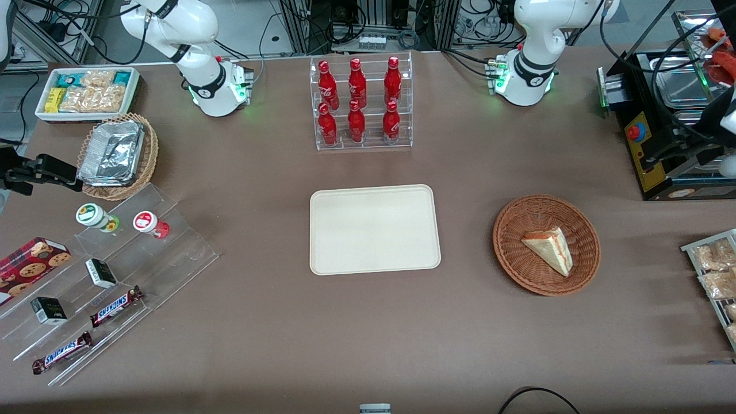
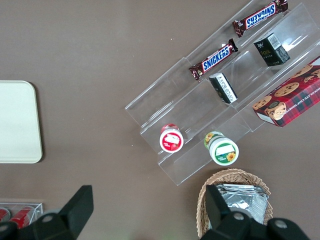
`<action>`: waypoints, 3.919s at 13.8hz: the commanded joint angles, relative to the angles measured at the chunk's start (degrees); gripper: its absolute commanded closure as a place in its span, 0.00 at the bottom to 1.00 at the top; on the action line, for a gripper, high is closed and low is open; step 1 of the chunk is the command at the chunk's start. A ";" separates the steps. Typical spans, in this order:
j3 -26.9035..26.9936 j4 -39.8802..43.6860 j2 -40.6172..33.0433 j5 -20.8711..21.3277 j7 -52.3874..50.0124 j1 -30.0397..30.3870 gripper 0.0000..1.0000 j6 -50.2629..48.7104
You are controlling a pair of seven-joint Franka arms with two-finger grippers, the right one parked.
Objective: Place sandwich from basket to tray
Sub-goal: 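Lower the open left gripper over the wrapped sandwich in the basket, then close the left gripper on the sandwich's wrapped edge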
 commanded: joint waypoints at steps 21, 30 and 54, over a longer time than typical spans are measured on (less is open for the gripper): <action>-0.37 -38.00 2.57 -0.59 -32.76 -0.06 0.00 44.19; -2.22 -42.22 8.82 -0.41 -38.58 -0.41 0.00 56.24; -6.77 -34.08 11.90 4.40 -39.19 -0.85 1.00 49.34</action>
